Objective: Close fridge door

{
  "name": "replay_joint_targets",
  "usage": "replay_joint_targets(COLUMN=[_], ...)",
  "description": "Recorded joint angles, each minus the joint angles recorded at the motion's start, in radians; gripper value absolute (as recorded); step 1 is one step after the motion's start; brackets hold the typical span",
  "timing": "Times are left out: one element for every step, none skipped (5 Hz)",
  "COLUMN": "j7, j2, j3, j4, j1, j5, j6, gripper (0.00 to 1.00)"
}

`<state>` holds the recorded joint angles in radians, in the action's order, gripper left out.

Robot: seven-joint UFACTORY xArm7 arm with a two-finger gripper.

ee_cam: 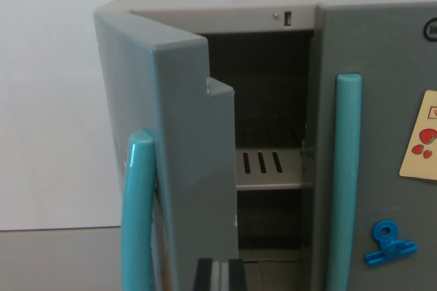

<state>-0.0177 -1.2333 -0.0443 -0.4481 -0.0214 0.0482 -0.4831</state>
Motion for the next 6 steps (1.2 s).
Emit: replay_joint_targets(j7=[0.0, 0.0, 0.0, 0.0, 0.0, 0.0], j2=[0.0, 0.0, 0.008, 0.008, 0.053, 0.053], j3=[0.0, 0.0, -0.005, -0.005, -0.041, -0.041], j4=[0.0, 0.0, 0.0, 0.0, -0.001, -0.001], j1=[0.0, 0.0, 0.0, 0.0, 0.0, 0.0], j5=[0.0, 0.0, -0.0001, -0.0001, -0.0001, -0.0001], j6=[0.0, 0.0, 0.0, 0.0, 0.0, 0.0], gripper=[1.0, 1.0, 1.0, 1.0, 1.0, 1.0])
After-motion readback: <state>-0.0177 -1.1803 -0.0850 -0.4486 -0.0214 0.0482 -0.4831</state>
